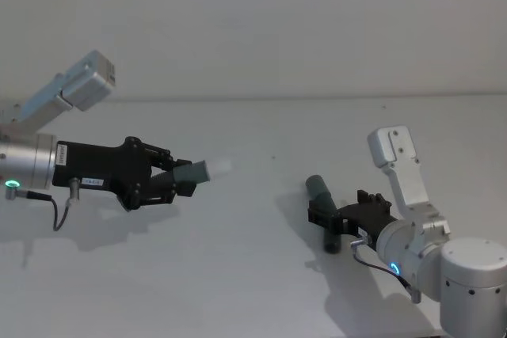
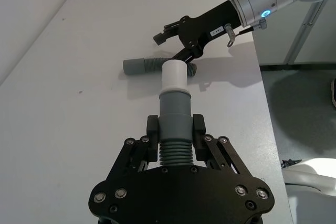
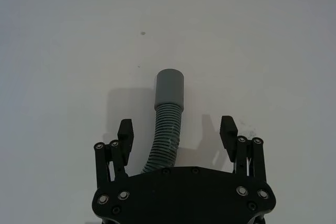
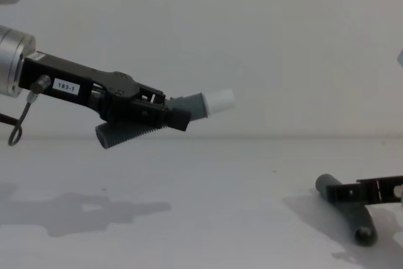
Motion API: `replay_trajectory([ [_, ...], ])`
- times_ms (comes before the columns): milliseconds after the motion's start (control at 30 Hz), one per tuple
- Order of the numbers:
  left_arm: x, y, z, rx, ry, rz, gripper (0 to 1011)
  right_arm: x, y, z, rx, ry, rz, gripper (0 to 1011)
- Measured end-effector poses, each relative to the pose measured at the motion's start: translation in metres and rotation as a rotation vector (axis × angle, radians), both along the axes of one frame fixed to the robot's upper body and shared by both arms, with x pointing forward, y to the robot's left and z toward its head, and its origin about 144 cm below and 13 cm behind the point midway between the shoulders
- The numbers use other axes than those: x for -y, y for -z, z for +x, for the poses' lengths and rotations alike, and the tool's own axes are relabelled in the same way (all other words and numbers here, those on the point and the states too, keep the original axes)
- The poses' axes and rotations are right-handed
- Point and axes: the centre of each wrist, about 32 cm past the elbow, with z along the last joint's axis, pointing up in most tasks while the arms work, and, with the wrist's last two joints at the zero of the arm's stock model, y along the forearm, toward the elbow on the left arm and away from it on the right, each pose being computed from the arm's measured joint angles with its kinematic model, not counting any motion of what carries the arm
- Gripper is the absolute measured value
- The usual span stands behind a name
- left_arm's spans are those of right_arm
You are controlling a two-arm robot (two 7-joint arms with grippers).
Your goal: Use both hands to pick up one end of the pipe from the table, align the ends, and insert them.
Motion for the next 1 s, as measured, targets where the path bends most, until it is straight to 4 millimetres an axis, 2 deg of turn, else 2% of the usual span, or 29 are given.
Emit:
replay_trajectory([
  [833, 0.000, 0.000, 0.000, 0.000, 0.000, 0.000, 344, 0.005, 0.009, 0.011, -0.024, -0.020, -0.003, 1002],
  [1000, 0.000, 0.000, 0.000, 0.000, 0.000, 0.000, 344, 0.005, 0.009, 0.012, -0.025, -0.026, -0.006, 924],
])
